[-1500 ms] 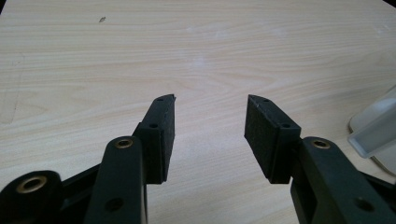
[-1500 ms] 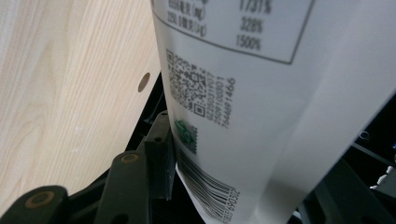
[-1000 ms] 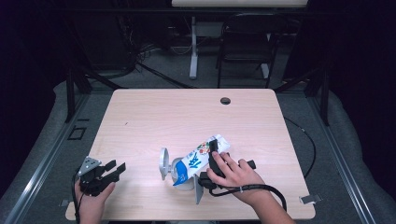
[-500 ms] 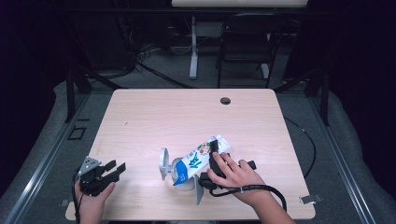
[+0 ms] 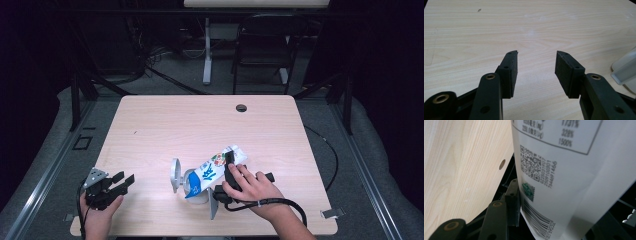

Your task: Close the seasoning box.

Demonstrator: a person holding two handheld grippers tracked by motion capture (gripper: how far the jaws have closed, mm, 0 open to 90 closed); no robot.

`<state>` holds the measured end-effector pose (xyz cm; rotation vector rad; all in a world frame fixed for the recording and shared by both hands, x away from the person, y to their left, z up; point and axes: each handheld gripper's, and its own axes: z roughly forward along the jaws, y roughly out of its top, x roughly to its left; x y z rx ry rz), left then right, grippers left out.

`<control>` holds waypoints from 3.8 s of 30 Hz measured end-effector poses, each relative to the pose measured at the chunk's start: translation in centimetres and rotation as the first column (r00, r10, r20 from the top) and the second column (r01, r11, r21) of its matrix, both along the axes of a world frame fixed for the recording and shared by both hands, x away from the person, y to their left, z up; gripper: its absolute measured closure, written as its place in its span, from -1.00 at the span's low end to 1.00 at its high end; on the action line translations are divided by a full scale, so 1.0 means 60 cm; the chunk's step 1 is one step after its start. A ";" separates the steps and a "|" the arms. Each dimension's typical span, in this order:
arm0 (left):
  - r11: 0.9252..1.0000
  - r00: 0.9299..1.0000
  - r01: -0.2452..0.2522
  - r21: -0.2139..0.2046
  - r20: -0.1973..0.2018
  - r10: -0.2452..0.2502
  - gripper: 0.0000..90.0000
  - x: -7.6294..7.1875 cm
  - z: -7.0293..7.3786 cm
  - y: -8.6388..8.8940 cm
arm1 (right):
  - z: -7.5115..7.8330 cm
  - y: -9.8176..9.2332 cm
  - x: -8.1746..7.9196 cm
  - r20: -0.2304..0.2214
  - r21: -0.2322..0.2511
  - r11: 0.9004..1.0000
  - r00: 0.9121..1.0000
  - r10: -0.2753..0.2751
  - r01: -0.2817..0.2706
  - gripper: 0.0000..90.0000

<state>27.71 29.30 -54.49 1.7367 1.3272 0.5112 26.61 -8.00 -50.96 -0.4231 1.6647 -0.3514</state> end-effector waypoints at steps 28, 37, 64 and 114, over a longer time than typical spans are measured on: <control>1.000 1.000 -0.002 0.000 -0.001 0.002 0.18 0.000 0.000 0.000 | -0.004 -0.004 -0.004 -0.018 0.012 1.000 1.000 0.008 -0.008 0.53; 1.000 1.000 -0.003 0.000 -0.001 0.003 0.18 0.000 -0.001 0.000 | -0.002 -0.004 -0.006 -0.022 0.024 1.000 1.000 0.000 0.000 0.62; 1.000 1.000 -0.004 -0.002 -0.003 0.004 0.18 0.000 -0.002 0.001 | 0.000 -0.006 -0.004 -0.087 0.150 0.989 0.996 0.009 0.004 0.70; 1.000 1.000 -0.006 0.002 -0.004 0.006 0.18 0.001 -0.003 0.000 | -0.003 -0.020 -0.010 -0.242 0.448 0.887 0.970 -0.004 0.116 0.77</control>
